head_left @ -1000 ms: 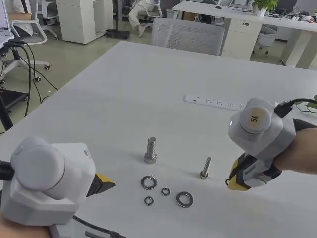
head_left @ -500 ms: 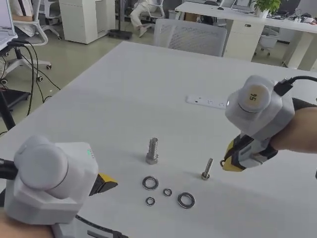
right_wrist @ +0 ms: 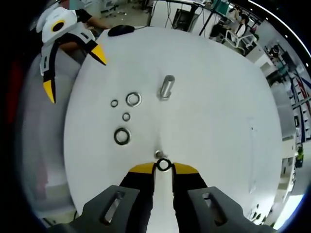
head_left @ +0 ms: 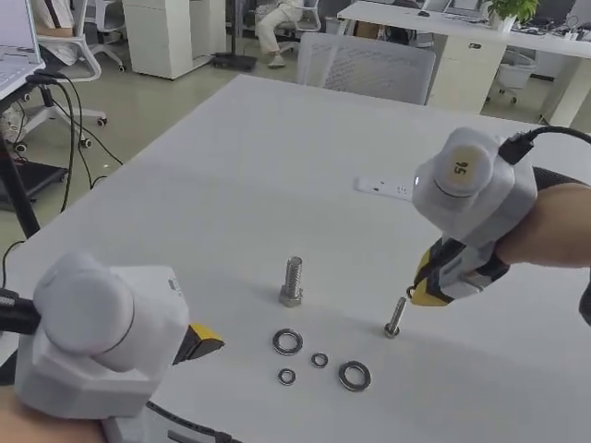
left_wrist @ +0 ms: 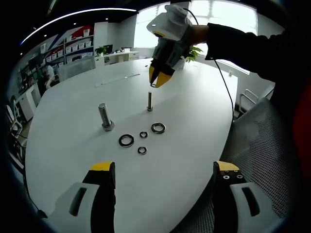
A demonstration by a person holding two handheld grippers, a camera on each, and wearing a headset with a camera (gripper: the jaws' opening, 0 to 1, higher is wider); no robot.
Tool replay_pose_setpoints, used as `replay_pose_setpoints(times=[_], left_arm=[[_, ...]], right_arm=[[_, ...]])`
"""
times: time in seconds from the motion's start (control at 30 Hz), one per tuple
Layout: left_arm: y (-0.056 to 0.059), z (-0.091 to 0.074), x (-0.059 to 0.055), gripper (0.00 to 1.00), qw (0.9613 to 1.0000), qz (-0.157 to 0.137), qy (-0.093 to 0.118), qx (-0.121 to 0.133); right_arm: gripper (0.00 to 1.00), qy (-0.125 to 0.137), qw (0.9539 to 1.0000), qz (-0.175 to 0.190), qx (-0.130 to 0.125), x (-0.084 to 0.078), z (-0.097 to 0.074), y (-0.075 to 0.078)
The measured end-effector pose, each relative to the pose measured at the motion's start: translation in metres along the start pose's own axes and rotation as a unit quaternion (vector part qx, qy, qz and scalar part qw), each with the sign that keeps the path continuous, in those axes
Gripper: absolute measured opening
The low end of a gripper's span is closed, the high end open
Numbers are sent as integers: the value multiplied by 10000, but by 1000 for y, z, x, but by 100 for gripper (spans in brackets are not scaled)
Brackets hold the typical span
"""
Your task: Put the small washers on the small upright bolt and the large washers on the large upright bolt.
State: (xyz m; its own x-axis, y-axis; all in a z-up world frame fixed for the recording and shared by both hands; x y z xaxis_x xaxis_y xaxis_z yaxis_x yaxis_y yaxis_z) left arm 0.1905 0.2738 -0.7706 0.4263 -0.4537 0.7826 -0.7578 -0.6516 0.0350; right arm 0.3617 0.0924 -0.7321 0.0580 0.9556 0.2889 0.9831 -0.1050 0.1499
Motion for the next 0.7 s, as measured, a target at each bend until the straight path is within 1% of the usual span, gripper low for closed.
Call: replay_pose_setpoints(times=[0.23,0.33,0.7], left_arm=[[0,1,-1,82,10000,-21,-16,-6],[0,1,-1,82,10000,-31,-15,-9],[-1,2,-1,82,10000,-64,-24,-10]], right_arm=[[14,-82,9999,-62,98,2,7,2],[14,-122,9998,-77,142,0,12,5],[14,-175,9996,-106,213,-1,18,9]])
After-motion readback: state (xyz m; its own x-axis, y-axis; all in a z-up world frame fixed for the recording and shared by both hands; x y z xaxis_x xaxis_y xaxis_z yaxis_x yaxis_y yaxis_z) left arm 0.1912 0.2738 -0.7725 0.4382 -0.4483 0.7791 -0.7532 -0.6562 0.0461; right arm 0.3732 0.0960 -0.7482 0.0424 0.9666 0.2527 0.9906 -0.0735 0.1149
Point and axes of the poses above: the centre of the closed fingertips' face, and the gripper's own axes: z roughly forward along the fingers, y roughly to its right, x roughly out of its top, the point moved 7 cm from there along -z, roughly backward along the fingers, and after that the axes turned 6 degrees about z, right-handed, at the moved point
